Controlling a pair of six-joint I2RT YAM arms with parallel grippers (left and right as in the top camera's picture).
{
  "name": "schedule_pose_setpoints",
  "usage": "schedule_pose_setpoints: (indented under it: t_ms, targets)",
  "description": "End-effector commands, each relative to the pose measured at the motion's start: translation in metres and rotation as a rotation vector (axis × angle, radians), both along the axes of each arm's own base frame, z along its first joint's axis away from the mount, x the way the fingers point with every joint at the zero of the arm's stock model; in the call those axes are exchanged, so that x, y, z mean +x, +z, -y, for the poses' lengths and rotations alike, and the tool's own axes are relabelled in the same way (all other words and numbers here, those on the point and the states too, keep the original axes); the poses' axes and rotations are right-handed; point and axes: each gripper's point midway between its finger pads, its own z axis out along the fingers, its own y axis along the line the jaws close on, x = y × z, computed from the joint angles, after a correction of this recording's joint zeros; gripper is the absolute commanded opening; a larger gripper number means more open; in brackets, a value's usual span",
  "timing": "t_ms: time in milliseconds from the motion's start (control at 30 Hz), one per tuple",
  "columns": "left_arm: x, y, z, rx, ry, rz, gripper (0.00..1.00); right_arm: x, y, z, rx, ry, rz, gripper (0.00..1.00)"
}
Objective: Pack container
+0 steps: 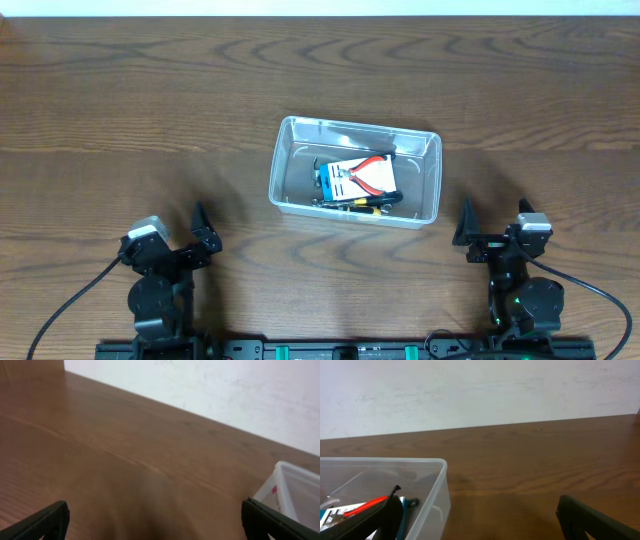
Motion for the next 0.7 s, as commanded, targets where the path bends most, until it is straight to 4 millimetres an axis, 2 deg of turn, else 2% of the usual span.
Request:
schedule_pose_setpoints:
  t_ms: [0,367,667]
  targets:
    - [0.0012,-0.0112,0.0013,0.026,-0.013,-0.019,0.98,-0.0003,0.0003,0.0022,0.015,-0.011,0.006,0.99]
    - [0.0028,-0.0104,0.0072,0.326,-0.109,-0.055,0.98,-0.0003,0.0003,0.0022,0.015,-0.011,0.006,0.99]
    - [0.0024,-0.0127,0.0073,0.331,-0.112,-0.065,0.98,-0.0003,0.0002,0.0022,0.015,-0.011,0.005,0.99]
